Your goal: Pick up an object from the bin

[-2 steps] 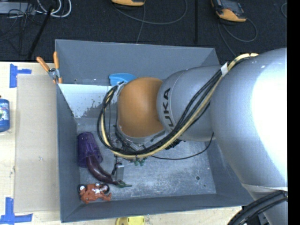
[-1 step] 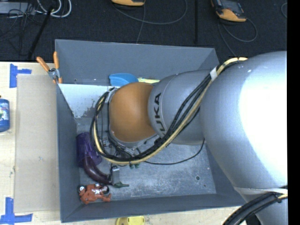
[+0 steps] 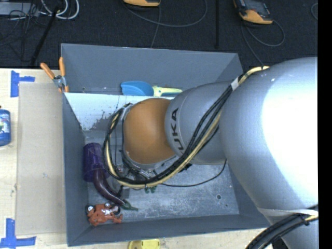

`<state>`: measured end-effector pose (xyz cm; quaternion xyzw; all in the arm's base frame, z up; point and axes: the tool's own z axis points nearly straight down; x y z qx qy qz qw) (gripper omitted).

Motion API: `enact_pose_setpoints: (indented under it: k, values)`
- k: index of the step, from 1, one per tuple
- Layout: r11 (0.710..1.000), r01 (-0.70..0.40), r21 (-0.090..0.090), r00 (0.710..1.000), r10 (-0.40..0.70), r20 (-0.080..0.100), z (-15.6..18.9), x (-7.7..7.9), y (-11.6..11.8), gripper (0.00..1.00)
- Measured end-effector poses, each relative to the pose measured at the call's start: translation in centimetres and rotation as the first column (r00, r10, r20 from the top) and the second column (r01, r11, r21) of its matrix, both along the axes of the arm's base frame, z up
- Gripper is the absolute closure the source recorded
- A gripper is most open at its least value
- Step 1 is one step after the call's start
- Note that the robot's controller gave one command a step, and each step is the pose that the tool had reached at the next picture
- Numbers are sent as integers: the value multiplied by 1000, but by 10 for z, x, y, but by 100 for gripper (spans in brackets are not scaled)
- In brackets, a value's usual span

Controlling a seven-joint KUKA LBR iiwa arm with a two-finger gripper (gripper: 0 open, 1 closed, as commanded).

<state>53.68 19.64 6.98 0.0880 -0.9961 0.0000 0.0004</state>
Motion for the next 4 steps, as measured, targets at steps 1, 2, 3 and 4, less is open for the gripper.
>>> enact_pose_setpoints:
  k: [1,2,3,4]
  values:
    - [1000,0,0,1000,0,0,0,0,0,100]
    - [1000,14,-1,1000,-14,-4,40,-6,-2,100]
    - [996,85,1,996,-85,1,60,0,-3,0]
    - [996,86,1,996,-86,1,60,1,-3,0]
